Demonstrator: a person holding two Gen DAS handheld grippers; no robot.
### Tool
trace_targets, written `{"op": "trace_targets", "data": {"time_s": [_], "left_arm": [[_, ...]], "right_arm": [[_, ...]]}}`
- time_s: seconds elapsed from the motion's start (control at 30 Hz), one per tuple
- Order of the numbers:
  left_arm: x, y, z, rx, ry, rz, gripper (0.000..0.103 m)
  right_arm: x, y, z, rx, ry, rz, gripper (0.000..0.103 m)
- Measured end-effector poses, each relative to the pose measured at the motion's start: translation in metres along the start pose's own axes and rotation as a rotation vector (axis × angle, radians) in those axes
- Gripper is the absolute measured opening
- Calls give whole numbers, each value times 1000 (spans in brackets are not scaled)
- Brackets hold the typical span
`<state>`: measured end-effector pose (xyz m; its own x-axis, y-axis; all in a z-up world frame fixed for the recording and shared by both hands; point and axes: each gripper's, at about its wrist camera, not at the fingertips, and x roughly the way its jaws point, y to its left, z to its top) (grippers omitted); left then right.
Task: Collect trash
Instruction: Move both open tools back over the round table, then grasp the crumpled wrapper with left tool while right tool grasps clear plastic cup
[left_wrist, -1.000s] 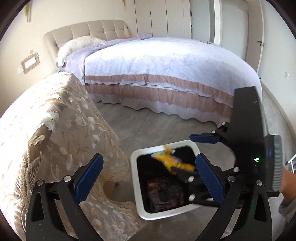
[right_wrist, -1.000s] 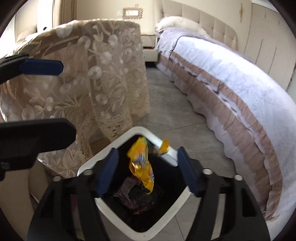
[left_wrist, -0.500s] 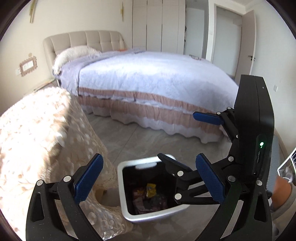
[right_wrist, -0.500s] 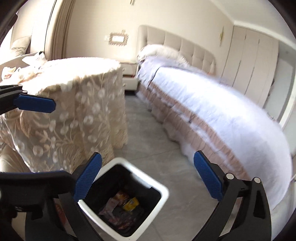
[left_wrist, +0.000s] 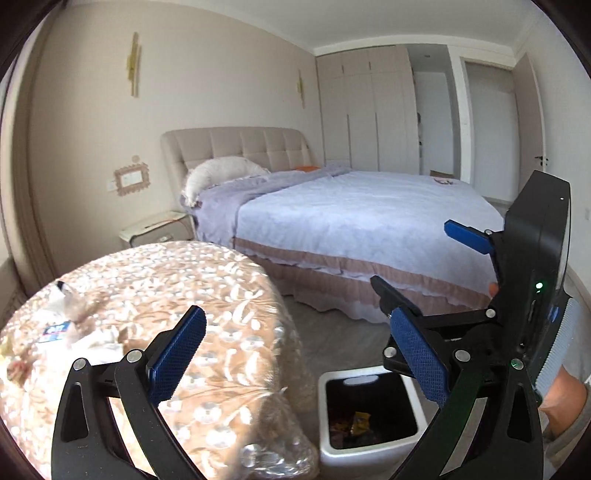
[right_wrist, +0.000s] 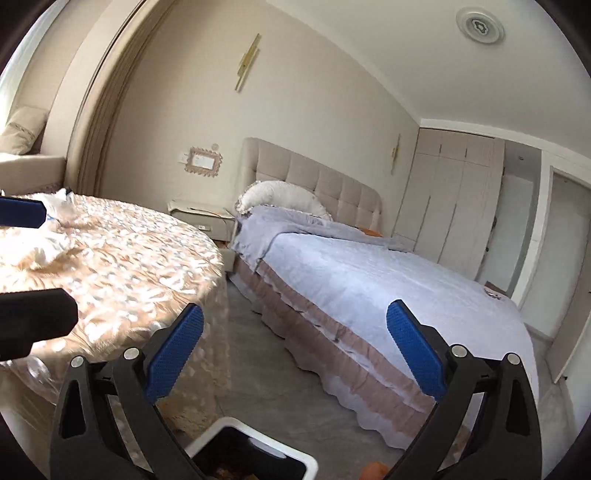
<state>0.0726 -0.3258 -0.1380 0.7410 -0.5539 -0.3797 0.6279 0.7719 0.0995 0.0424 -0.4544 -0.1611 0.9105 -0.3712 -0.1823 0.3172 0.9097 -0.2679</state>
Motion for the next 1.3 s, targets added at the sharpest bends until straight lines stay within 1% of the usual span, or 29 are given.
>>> {"op": "trace_targets", "data": {"time_s": [0.03, 0.13, 0.2, 0.23, 0.3, 0.37, 0.43, 0.57, 0.67, 0.73, 0.9, 1.0, 1.13, 1.3], "left_arm": [[-5, 9, 1, -8, -7, 32, 98], [-18, 36, 2, -24, -20, 119, 98], [-28, 54, 1, -33, -24, 171, 98], [-34, 64, 1, -46, -29, 185, 98], [-46, 85, -1, -66, -32, 239, 98], [-54, 106, -3, -82, -30, 285, 98], [-64, 125, -6, -97, -29, 330, 98], [-80, 163, -11, -131, -20, 411, 98], [-89, 188, -16, -150, -13, 465, 98], [-94, 203, -20, -166, -11, 496, 98], [-103, 240, -29, -227, 6, 550, 98], [-102, 265, -34, -251, 33, 585, 98], [-100, 296, -42, -283, 72, 618, 98], [-94, 326, -52, -322, 109, 611, 98]], "right_arm": [[-3, 7, 6, 10, -7, 27, 99], [-8, 30, 27, 43, -20, 168, 99], [-5, 44, 39, 83, -1, 293, 99], [-2, 51, 45, 96, 17, 340, 99], [-2, 68, 53, 104, 14, 391, 99], [-1, 87, 64, 86, 8, 419, 99], [-2, 104, 72, 64, -5, 426, 99], [-3, 139, 89, 26, -23, 488, 99], [-1, 166, 98, 2, -11, 586, 99], [-1, 183, 101, -19, 1, 609, 99], [-2, 215, 112, -67, -3, 672, 99], [-2, 231, 119, -88, -8, 681, 99], [7, 254, 126, -115, 25, 690, 99], [16, 281, 131, -131, 36, 734, 99]]}}
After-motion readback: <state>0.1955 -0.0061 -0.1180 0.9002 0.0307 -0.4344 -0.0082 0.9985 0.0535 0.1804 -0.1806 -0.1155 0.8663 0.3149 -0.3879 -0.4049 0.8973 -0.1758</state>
